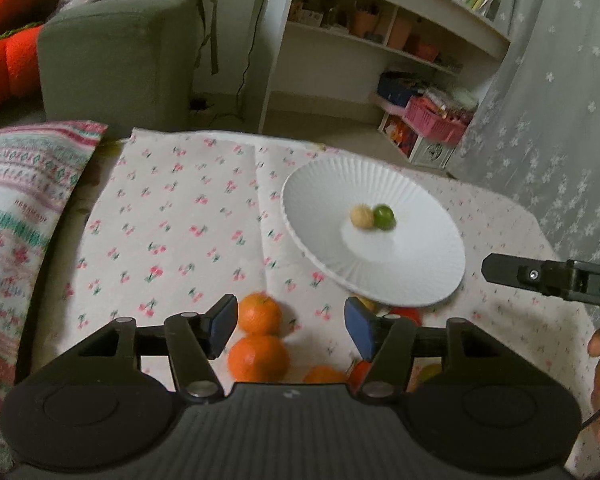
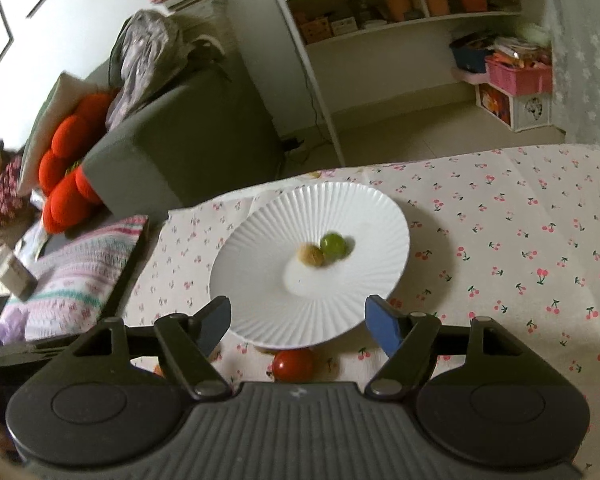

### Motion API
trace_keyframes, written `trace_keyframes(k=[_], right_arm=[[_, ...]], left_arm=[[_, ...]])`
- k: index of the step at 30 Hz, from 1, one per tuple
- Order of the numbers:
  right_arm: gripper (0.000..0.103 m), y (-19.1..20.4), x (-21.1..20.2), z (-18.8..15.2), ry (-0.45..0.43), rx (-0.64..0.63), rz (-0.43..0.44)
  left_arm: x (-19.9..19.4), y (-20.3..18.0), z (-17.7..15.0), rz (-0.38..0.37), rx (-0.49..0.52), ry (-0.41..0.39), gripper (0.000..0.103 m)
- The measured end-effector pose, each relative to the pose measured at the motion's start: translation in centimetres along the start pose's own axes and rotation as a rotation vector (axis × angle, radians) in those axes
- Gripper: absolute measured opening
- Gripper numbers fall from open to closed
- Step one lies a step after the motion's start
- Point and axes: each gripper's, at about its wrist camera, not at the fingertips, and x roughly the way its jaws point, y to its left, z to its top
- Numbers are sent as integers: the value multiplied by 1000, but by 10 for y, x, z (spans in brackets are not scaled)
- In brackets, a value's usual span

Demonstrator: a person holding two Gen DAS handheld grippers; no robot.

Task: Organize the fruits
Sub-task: 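Move both open tools back from the plate toward the remaining fruits, then grasp a green fruit with the left tool while the right tool grasps another green fruit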

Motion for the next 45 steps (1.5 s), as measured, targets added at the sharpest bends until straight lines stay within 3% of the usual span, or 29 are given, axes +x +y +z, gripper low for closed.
trace_keyframes(k=[10,16,18,31,37,39,43,45], right_arm=[[71,16,-1,-21,91,-144,-31],[57,9,0,-36,136,-159,-54],[52,9,1,-41,153,-157,-43],[46,45,4,-63,204,-256,81],[43,47,6,-63,208,-267,72],[43,49,7,-65,207,-278,82],[42,62,11,-74,223,-345,109],[42,68,14,-78,231,-376,105]], left_arm=[[-9,0,-24,-11,17,49,52],[-6,10,-39,16,-48,94,52],[-5,13,-43,18,-70,105,52],[5,22,-53,9,-144,128,51],[11,23,-54,-14,-152,114,32],[12,23,-53,-20,-156,108,30],[15,25,-52,-2,-167,104,14],[17,26,-53,-6,-177,118,14]])
